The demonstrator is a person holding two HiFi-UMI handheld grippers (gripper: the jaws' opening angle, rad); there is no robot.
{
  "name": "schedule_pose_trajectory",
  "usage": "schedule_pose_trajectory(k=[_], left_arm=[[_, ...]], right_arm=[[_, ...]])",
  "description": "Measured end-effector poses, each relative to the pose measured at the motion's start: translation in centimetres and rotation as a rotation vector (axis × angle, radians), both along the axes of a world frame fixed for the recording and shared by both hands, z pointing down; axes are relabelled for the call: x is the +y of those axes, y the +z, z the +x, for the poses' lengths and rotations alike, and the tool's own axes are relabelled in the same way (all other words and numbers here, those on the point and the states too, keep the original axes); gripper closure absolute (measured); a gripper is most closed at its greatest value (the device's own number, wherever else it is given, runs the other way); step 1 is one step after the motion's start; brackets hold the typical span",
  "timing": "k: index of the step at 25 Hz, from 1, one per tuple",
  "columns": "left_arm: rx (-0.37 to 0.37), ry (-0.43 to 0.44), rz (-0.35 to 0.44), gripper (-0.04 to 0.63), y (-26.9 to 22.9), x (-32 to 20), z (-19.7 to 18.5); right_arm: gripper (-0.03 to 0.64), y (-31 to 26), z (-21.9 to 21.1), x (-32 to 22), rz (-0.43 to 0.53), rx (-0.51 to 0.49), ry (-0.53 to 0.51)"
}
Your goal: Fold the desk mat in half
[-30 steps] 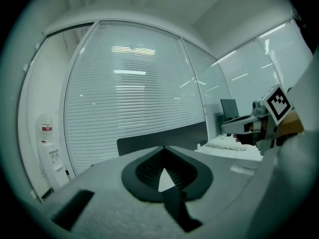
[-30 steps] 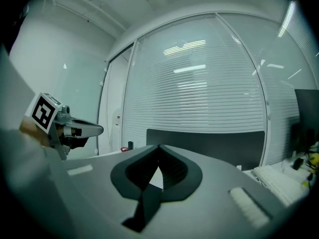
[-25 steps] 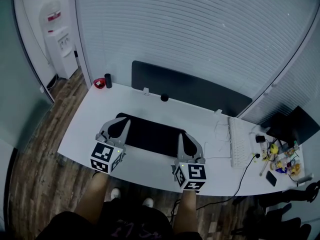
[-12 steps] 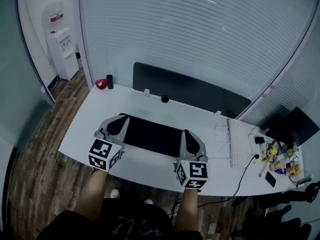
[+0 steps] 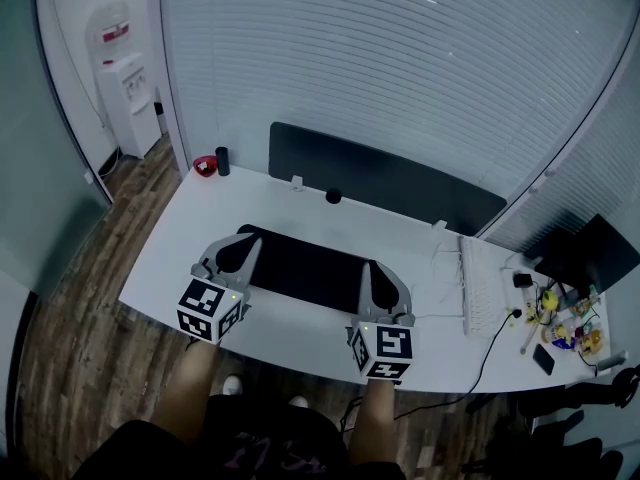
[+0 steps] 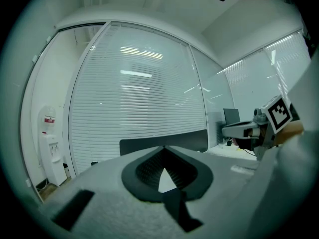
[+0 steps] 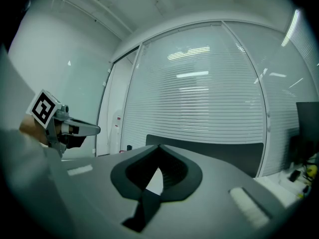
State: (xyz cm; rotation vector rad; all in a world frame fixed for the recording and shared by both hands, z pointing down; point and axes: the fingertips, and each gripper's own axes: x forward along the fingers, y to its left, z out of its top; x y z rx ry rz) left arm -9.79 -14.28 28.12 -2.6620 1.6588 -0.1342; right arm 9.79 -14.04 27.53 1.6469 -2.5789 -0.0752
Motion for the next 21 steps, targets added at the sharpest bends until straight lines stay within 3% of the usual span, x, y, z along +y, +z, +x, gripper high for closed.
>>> schedule_pose_trajectory(k=[11, 16, 21], left_arm=[[-0.025, 0.016, -0.016, 0.597, 0.5, -0.3, 0.0], [-0.02, 0.02, -0.033, 0.597, 1.1, -0.5, -0.2], [-0.008, 0.006, -0.048, 0.597, 1.8, -1.1, -0.9]], right_arm=[[0.609, 0.6, 1.0, -0.8, -0.015, -0.001, 0.014], [0.609, 0.9, 0.7, -0.9, -0.008, 0.047, 0.014], [0.609, 1.1, 0.6, -1.3, -0.015, 0.016, 0.012]])
